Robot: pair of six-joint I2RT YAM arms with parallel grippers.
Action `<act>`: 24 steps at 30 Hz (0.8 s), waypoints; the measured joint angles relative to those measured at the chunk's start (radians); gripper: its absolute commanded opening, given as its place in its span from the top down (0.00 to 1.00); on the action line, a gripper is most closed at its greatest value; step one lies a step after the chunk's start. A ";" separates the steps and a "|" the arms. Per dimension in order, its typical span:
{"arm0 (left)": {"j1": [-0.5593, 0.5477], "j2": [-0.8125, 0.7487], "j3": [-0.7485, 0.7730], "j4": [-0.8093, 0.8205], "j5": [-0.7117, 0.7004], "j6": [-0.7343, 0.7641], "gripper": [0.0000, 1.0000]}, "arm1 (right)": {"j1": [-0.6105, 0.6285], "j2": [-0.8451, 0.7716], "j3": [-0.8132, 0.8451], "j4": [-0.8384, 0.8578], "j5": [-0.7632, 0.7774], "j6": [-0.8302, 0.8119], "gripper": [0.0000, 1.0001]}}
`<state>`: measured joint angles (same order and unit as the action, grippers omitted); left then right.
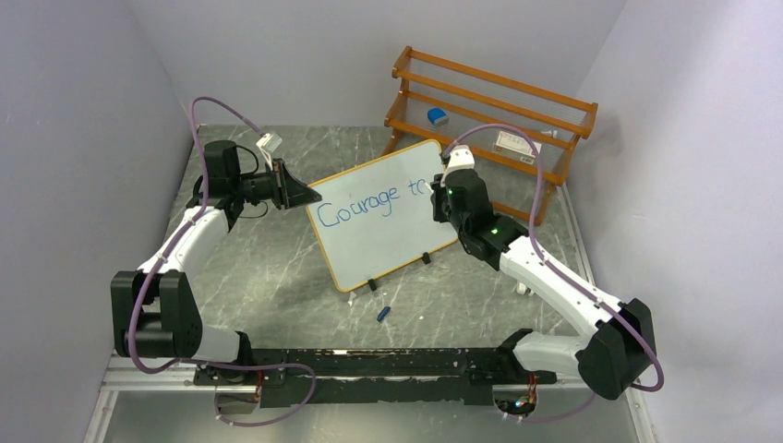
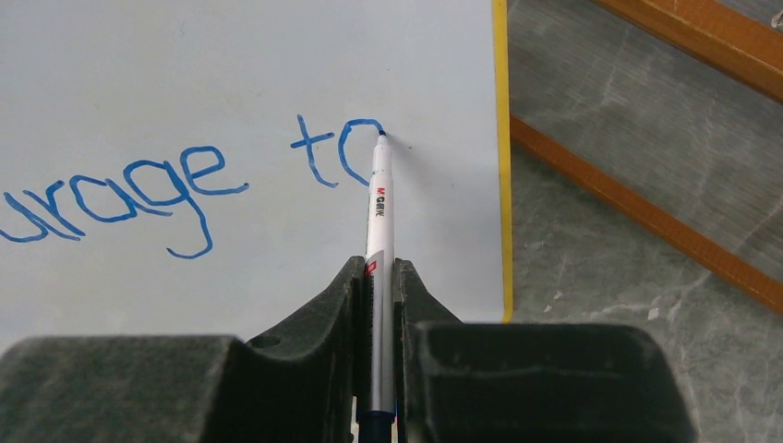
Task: Write a sentence on the whiteboard
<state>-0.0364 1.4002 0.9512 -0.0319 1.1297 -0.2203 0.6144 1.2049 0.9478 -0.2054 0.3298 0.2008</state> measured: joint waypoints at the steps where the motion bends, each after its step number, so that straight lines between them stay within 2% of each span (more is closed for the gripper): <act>1: 0.000 0.000 0.000 0.000 0.000 0.000 0.95 | 0.000 0.000 0.000 -0.003 0.000 0.001 1.00; 24: 0.000 0.000 0.000 0.000 0.000 0.000 0.95 | -0.005 -0.002 0.000 -0.072 -0.024 0.003 1.00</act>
<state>-0.0364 1.4002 0.9512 -0.0319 1.1294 -0.2203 0.6098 1.2030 0.9478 -0.2771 0.3054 0.2043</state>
